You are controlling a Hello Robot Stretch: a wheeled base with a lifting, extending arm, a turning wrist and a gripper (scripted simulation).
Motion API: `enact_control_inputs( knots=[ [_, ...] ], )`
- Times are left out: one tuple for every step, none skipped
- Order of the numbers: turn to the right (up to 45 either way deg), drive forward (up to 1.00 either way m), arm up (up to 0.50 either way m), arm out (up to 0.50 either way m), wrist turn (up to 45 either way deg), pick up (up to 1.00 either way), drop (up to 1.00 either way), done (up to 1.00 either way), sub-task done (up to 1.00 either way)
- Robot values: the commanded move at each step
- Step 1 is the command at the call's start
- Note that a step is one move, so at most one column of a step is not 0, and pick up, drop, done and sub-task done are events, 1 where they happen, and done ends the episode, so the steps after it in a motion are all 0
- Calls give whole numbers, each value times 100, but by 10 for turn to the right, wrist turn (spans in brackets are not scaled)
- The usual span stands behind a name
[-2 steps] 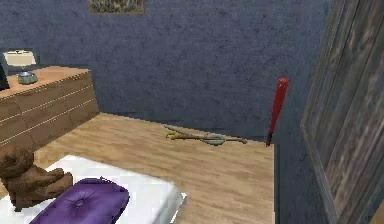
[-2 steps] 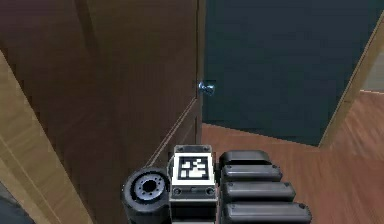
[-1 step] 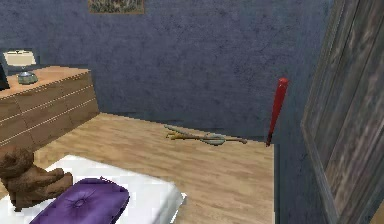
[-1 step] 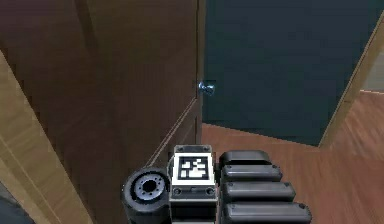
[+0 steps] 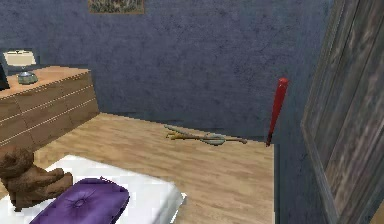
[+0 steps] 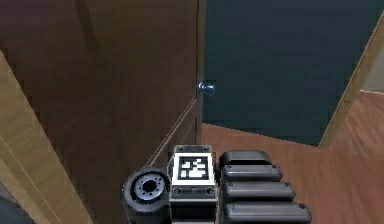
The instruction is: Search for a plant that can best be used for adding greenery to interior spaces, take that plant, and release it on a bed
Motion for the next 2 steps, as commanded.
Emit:
enact_control_inputs(
  knots=[
    [390,0,0,0,0,0,0,0,0],
    [-450,0,0,0,0,0,0,0,0]
  ],
)
